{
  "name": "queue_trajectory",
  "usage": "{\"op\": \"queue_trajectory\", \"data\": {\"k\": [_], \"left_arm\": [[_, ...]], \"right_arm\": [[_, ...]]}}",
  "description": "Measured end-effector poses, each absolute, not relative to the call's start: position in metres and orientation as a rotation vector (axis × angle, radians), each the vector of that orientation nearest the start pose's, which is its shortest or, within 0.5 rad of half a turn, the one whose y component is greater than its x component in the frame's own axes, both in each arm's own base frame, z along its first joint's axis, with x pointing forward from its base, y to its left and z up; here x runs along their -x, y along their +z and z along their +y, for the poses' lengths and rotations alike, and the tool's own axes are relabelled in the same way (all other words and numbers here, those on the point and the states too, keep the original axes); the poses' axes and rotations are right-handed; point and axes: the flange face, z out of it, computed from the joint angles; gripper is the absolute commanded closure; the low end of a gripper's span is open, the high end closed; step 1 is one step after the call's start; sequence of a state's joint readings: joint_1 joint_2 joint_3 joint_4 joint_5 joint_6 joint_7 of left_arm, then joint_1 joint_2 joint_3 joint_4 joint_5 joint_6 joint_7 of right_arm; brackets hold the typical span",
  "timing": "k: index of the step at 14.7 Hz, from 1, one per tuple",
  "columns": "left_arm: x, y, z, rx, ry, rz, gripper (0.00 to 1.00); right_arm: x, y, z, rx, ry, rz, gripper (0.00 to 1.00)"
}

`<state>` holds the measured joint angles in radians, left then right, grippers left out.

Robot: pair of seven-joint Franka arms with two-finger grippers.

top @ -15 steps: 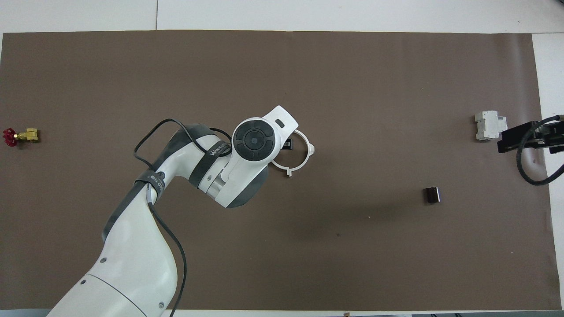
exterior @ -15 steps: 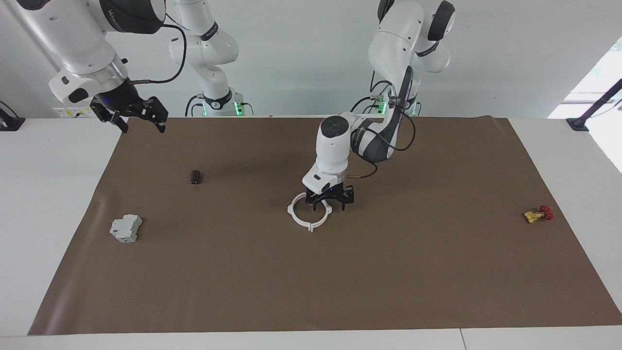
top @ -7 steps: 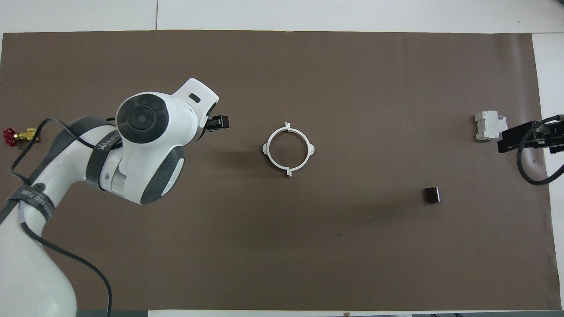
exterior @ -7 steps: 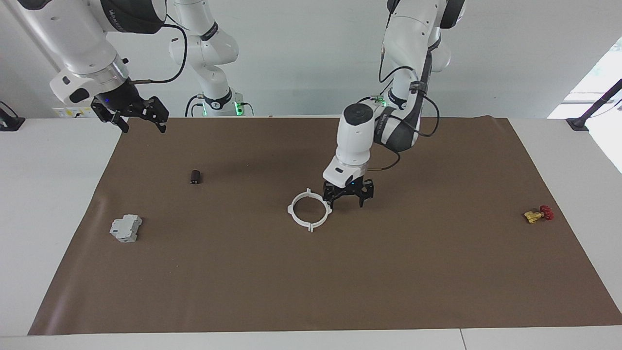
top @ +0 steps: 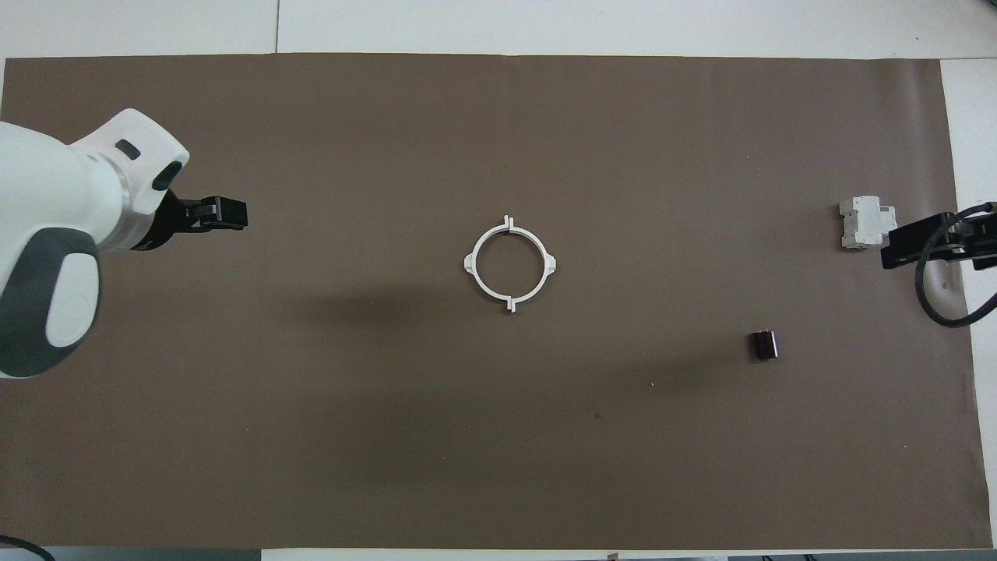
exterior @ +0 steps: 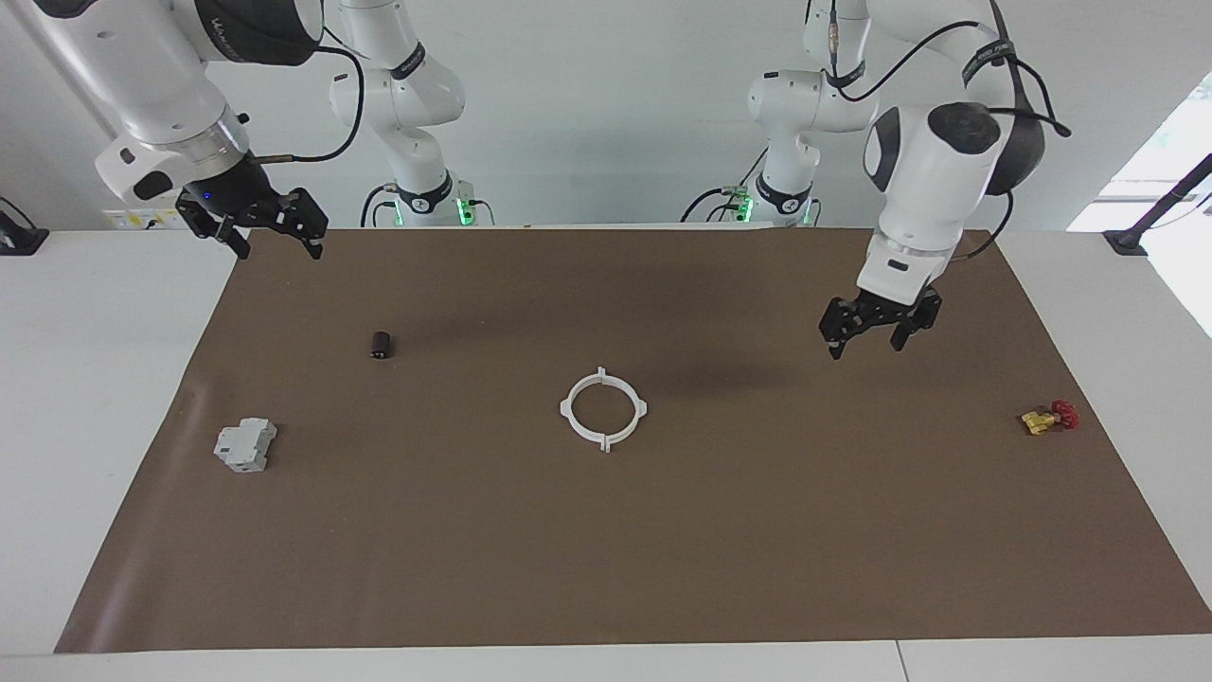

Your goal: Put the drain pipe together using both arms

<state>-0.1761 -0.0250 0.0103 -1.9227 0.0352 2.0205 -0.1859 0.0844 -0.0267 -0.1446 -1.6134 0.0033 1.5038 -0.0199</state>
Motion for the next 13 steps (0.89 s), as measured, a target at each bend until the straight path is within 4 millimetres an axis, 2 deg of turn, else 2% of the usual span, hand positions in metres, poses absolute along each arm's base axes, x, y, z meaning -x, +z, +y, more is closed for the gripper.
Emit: {"op": "queue_trajectory", "data": {"k": [3, 5, 8, 10, 13], "left_arm": [[-0.546, 0.554, -0.046, 3.164, -0.159, 0.008, 0.00], [-0.546, 0.586, -0.032, 3.177, -0.160, -0.014, 0.00], [-0.551, 0.619, -0.016, 3.175, -0.137, -0.005, 0.00], [-0.554, 0.630, -0.003, 3.175, -0.094, -0.001, 0.00], [-0.559, 0.629, 0.001, 3.174, -0.065, 0.009, 0.00]], "right_arm": [[-0.538, 0.618, -0.034, 3.129, 0.113, 0.065, 0.00], [-0.538, 0.621, -0.035, 3.130, 0.099, 0.067, 0.00], [-0.539, 0.623, -0.035, 3.131, 0.088, 0.067, 0.00], [-0.539, 0.623, -0.035, 3.131, 0.087, 0.067, 0.00], [-0.539, 0.623, -0.035, 3.131, 0.088, 0.067, 0.00]]}}
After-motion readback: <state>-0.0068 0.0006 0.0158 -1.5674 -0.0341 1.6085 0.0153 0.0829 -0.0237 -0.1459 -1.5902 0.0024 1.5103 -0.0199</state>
